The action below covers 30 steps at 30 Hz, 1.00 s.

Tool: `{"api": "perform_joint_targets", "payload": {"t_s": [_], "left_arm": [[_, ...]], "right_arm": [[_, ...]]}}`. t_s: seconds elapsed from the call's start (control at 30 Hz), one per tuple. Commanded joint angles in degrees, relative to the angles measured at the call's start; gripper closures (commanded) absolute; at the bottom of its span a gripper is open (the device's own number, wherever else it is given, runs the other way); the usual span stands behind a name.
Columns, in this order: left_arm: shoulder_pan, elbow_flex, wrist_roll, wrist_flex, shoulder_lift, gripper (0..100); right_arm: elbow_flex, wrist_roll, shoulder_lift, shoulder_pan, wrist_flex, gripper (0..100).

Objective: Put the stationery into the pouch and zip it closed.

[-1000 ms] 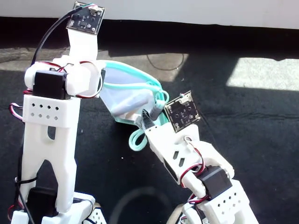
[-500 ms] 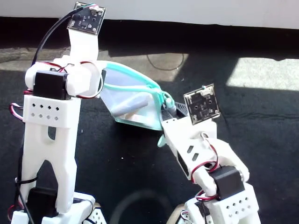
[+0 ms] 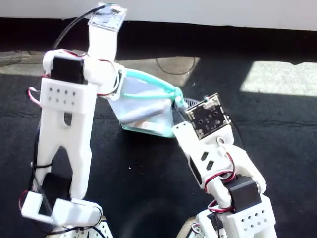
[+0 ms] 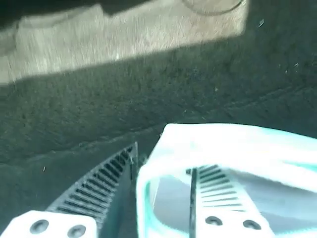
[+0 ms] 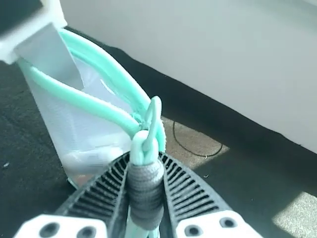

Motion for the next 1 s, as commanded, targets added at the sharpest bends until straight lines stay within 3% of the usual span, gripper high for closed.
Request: {"api": "perform_joint_targets", "payload": {"t_s": [0.0, 0.2, 0.4, 0.57, 0.77, 0.87, 0.97], "left_arm": [[0.66, -7.87, 0.18, 0.44, -4.62, 81], [0.66, -6.73, 0.09, 0.44, -14.64, 82], [1.1, 13.85, -0.09, -0.62, -18.15, 82], [1.1, 30.55, 0.88, -21.8, -18.15, 82], [1.1, 39.16, 11.08, -47.47, -18.07, 82], [0.84, 39.87, 13.27, -51.78, -18.15, 82], [1.01, 39.25, 13.45, -46.59, -18.86, 82]], "right_arm": [[-0.31, 0.7, 1.27, 3.91, -5.41, 99.1], [-9.89, 0.44, 13.05, 7.69, -2.07, 99.1], [-24.22, 0.62, 19.82, 7.6, 4.97, 99.1], [-34.24, 0.7, 20.35, 7.52, 12.53, 99.1], [-41.1, 0.79, 20.44, 7.52, 18.95, 99.1], [-41.36, 3.34, 20.44, 7.52, 19.65, 99.1], [-41.01, 6.68, 20.7, 7.6, 19.21, 99.1]]}}
